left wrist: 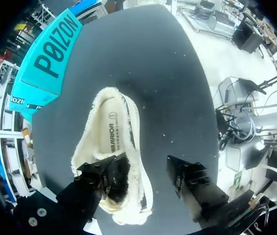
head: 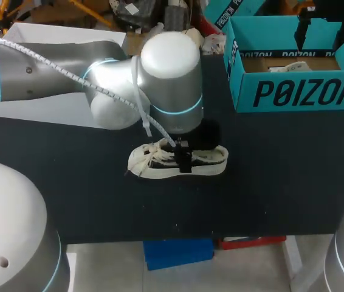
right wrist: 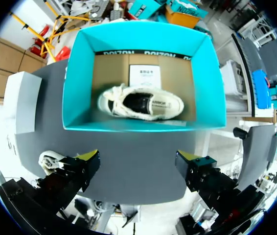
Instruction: Take the shoe out of the shoebox, open the shoe tongue, remove and reinsert the insole, then place the shoe into the shoebox
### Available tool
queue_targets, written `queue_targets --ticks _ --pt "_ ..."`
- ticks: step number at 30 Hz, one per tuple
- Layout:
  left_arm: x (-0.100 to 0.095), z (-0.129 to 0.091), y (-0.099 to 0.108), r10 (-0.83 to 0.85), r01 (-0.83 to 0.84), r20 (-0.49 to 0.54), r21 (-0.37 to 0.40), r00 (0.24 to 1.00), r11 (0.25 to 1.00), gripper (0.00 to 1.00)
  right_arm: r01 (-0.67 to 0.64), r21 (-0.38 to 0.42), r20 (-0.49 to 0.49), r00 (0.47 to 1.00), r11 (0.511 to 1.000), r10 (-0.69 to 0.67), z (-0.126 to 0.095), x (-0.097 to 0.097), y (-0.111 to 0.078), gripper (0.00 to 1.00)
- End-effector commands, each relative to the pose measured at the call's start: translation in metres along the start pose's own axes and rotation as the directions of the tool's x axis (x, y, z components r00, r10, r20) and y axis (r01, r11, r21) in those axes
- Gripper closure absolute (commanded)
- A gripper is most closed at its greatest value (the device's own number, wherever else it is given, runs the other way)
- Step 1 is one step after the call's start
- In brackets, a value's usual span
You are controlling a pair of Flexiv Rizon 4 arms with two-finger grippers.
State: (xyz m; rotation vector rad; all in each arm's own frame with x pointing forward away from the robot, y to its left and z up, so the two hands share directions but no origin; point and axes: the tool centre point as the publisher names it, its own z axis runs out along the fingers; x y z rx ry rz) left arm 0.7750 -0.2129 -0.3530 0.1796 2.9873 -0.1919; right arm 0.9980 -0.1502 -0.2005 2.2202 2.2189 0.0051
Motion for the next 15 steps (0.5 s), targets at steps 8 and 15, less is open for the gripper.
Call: queue_targets --ticks 8,15 --pt "-0.010 -0.120 0.050 0.099 -0.042 -0.105 0.444 0.990 0.895 0.00 0.000 0.001 0.000 1.000 1.000 0.000 0.000 0.000 0.001 0.00" --pt "-0.009 -0.139 0.100 0.069 -0.013 -0.079 0.560 0.995 0.828 0.00 0.000 0.001 0.000 1.000 1.000 0.000 0.000 0.000 0.001 0.00"
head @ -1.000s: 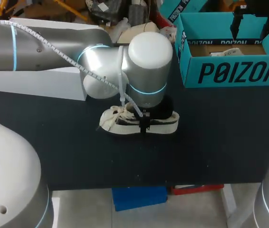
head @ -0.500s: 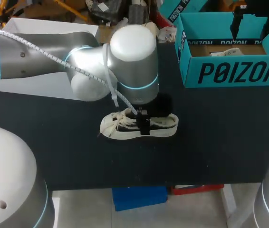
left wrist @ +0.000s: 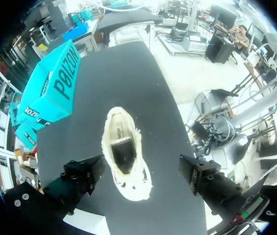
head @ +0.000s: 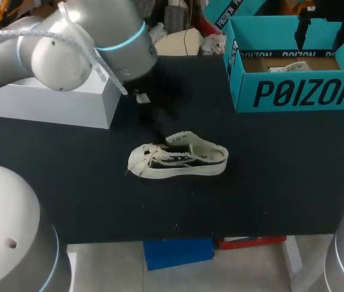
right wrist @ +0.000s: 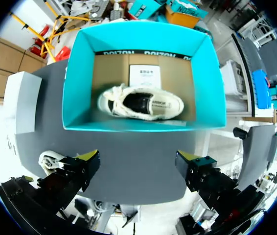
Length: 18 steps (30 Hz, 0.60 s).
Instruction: Take the shoe out of the shoebox, open the shoe tongue, remove and reinsert the insole, then place the shoe into the shoebox
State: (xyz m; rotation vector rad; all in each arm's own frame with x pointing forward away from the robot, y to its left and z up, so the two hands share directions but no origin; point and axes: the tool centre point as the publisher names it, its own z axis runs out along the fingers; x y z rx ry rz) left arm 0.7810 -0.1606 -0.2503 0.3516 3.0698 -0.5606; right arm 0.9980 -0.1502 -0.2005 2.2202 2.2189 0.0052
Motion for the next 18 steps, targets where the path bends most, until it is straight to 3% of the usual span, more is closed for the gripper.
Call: queue_targets --ticks 1,8,18 --pt "0.017 -0.047 0.056 -0.027 0.008 0.049 0.361 0.998 0.933 0.00 0.000 0.001 0.000 1.000 1.000 0.000 0.000 0.000 0.001 0.00" --pt "0.025 -0.054 0.092 -0.068 0.036 0.065 0.406 0.996 0.913 0.00 0.000 0.001 0.000 1.000 1.000 0.000 0.000 0.000 0.001 0.00" --pt "0.025 -0.054 0.092 -0.068 0.036 0.065 0.406 0.996 0.913 0.00 0.000 0.001 0.000 1.000 1.000 0.000 0.000 0.000 0.001 0.00"
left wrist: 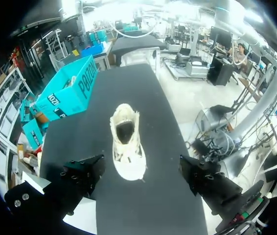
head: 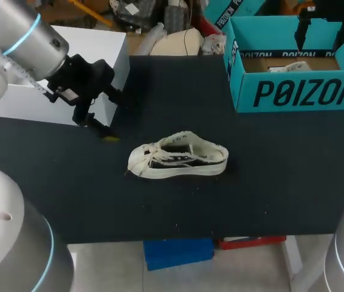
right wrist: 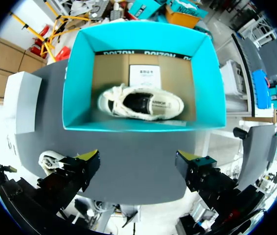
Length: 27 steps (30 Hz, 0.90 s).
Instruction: Take the shoe out of the shoebox, open the shoe tongue, remove and reinsert the insole, then place the shoe into the shoebox
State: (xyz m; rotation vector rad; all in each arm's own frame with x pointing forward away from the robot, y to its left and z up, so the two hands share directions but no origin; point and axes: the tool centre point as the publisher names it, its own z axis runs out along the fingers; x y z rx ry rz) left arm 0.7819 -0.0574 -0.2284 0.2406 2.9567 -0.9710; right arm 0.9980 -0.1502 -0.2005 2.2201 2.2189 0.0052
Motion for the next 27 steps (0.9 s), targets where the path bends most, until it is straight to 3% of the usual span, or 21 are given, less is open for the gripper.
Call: queue_targets --ticks 1,2,4,6,9,11,27 --pt "0.004 0.001 0.006 0.001 -0.003 0.013 0.148 1.000 0.989 0.00 0.000 0.001 0.000 1.000 1.000 0.000 0.000 0.000 0.001 0.00" --pt "0.004 0.001 0.006 0.001 -0.003 0.013 0.148 1.000 0.989 0.00 0.102 -0.011 0.009 0.995 0.995 -0.102 -0.014 0.013 0.016 0.00" --pt "0.004 0.001 0.006 0.001 -0.003 0.013 0.148 1.000 0.989 0.00 0.349 -0.030 0.049 0.936 0.936 -0.348 -0.036 0.057 0.026 0.00" --pt "0.004 0.001 0.006 0.001 -0.003 0.013 0.148 1.000 0.989 0.00 0.536 -0.055 0.032 0.845 0.843 -0.535 -0.047 0.111 0.010 0.00" --pt "0.004 0.001 0.006 0.001 -0.003 0.013 0.148 1.000 0.989 0.00 0.807 -0.068 0.040 0.590 0.586 -0.807 -0.042 0.190 -0.051 0.00" --pt "0.004 0.001 0.006 0.001 -0.003 0.013 0.148 1.000 0.989 0.00 0.920 -0.124 -0.001 0.373 0.371 -0.928 -0.033 0.231 -0.103 0.00" --pt "0.004 0.001 0.006 0.001 -0.003 0.013 0.148 1.000 0.989 0.00 0.920 -0.124 -0.001 0.373 0.371 -0.928 -0.033 0.231 -0.103 0.00"
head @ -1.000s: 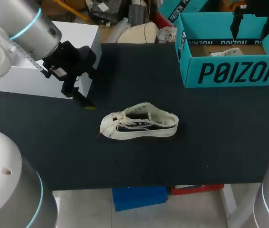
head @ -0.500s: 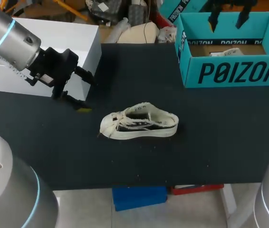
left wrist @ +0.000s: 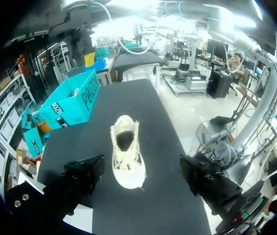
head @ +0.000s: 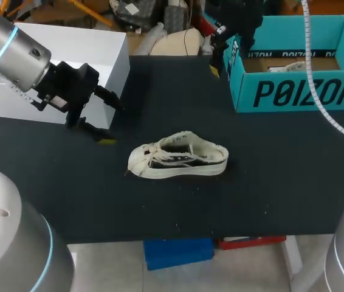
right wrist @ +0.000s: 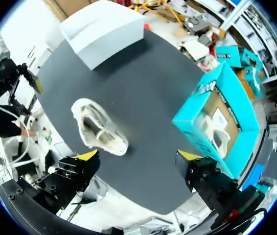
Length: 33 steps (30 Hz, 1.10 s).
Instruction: Take the shoe out of the shoebox, open the shoe tongue, remove and reinsert the insole, then place the shoe into the shoebox
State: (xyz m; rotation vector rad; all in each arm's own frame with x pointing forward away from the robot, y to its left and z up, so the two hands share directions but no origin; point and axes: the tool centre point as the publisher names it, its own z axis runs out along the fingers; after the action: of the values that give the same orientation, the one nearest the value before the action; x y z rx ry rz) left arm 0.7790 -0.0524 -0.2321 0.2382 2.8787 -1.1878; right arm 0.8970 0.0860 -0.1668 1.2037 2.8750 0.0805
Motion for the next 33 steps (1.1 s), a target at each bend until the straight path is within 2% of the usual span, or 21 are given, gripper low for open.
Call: queue_targets --ticks 1,26,27,29,33 --pt "0.000 0.001 0.001 0.002 -0.002 0.003 0.001 1.000 1.000 0.00 0.395 -0.075 -0.022 0.917 0.915 -0.398 0.000 -0.002 -0.006 0.00" --pt "0.000 0.001 0.001 0.002 -0.002 0.003 0.001 1.000 1.000 0.00 0.395 -0.075 -0.022 0.917 0.915 -0.398 0.000 -0.002 -0.006 0.00" --pt "0.000 0.001 0.001 0.002 -0.002 0.003 0.001 1.000 1.000 0.00 0.445 -0.083 -0.007 0.894 0.891 -0.447 0.001 0.009 -0.008 0.00" --pt "0.000 0.001 0.001 0.002 -0.002 0.003 0.001 1.000 1.000 0.00 0.499 -0.192 0.050 0.865 0.845 -0.499 0.003 0.028 -0.016 0.00" --pt "0.000 0.001 0.001 0.002 -0.002 0.003 0.001 1.000 1.000 0.00 0.542 -0.303 0.101 0.836 0.784 -0.539 0.016 0.051 -0.030 0.00"
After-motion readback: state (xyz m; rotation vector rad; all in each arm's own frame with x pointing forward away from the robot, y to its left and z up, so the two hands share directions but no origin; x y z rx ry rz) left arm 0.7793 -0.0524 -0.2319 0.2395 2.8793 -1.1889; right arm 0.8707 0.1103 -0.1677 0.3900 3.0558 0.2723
